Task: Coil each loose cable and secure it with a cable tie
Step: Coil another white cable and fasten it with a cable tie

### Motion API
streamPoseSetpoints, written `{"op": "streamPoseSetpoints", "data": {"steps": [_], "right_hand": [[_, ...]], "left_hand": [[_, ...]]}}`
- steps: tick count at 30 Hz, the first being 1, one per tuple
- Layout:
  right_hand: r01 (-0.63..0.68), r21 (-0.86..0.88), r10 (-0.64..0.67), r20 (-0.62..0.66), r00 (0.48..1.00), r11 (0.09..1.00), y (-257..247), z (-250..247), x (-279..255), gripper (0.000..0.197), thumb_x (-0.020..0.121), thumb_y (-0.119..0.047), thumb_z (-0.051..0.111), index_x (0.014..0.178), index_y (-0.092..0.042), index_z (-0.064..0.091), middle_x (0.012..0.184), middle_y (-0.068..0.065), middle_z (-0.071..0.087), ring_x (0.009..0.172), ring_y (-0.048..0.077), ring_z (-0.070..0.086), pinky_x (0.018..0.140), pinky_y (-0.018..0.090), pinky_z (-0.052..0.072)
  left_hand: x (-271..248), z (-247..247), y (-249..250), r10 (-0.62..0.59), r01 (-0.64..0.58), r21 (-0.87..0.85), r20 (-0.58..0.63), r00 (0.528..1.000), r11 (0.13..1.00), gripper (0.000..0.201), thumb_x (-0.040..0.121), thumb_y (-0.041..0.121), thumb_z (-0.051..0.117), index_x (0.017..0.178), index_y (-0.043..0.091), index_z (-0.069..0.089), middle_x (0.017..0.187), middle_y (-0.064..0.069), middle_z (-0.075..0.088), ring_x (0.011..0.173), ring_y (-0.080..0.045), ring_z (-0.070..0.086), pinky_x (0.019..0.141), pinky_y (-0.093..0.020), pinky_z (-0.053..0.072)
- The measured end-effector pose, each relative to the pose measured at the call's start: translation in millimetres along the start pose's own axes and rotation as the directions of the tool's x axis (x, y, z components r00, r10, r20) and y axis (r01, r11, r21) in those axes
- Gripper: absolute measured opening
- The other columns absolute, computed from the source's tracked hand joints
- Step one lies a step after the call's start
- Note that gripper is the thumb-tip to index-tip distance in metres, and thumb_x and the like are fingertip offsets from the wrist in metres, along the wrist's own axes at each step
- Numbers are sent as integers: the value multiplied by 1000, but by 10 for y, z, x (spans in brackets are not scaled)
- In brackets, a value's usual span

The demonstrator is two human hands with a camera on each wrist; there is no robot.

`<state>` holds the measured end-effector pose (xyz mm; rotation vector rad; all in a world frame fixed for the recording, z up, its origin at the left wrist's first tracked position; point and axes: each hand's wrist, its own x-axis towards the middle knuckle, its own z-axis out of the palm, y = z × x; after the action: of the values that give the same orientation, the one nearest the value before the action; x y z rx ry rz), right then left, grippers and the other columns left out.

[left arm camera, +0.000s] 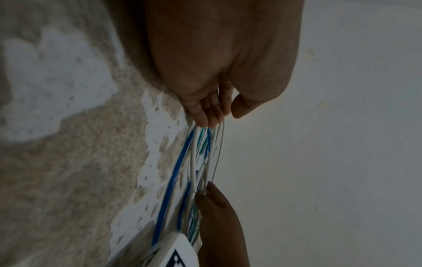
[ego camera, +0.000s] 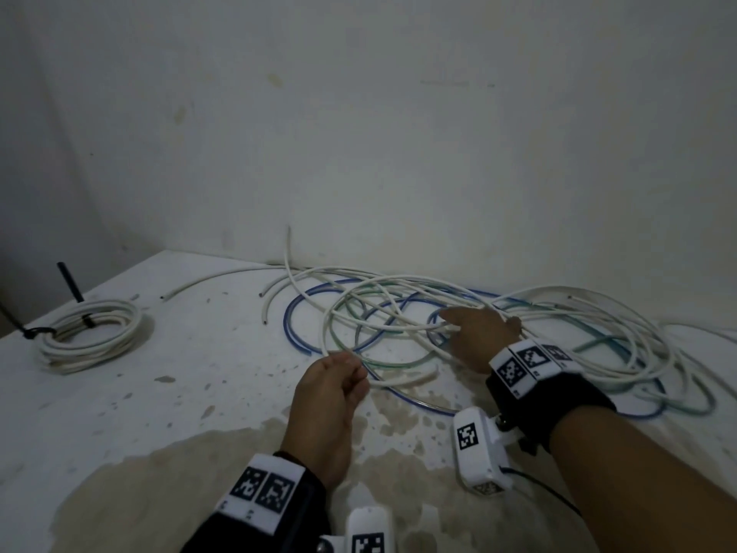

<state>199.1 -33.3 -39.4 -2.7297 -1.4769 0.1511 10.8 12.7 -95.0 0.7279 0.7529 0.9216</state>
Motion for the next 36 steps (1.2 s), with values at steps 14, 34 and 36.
{"op": "streamPoseSetpoints", "data": {"steps": [14,34,36], "right_hand": [[546,240,-346,-557,755,803,-65,-189,-310,22,96,-19,52,103,-7,69,89,11,66,87,25,58,78,29,39],[484,-27,-287,-832,474,875,265,-1818,-788,30,94,-27,50,102,-7,71,91,10,68,90,25,59,76,24,33],[516,-97,-388,-779,493,851,178,-1832,-890,31,91,-28,49,102,-9,71,81,2,60,81,18,52,70,21,28]], "left_hand": [[-24,0,-3,34,-34,-33,3,999,999,34,94,1,51,126,11,46,89,-10,62,80,-21,60,79,-33,52],[-149,23,122,219,-234,143,114,969,962,30,99,14,42,128,20,49,102,6,56,89,-10,56,84,-26,50],[-158,39,262,384,-388,240,65,921,890,24,101,22,40,118,25,57,116,1,60,106,-16,57,91,-24,47]]}}
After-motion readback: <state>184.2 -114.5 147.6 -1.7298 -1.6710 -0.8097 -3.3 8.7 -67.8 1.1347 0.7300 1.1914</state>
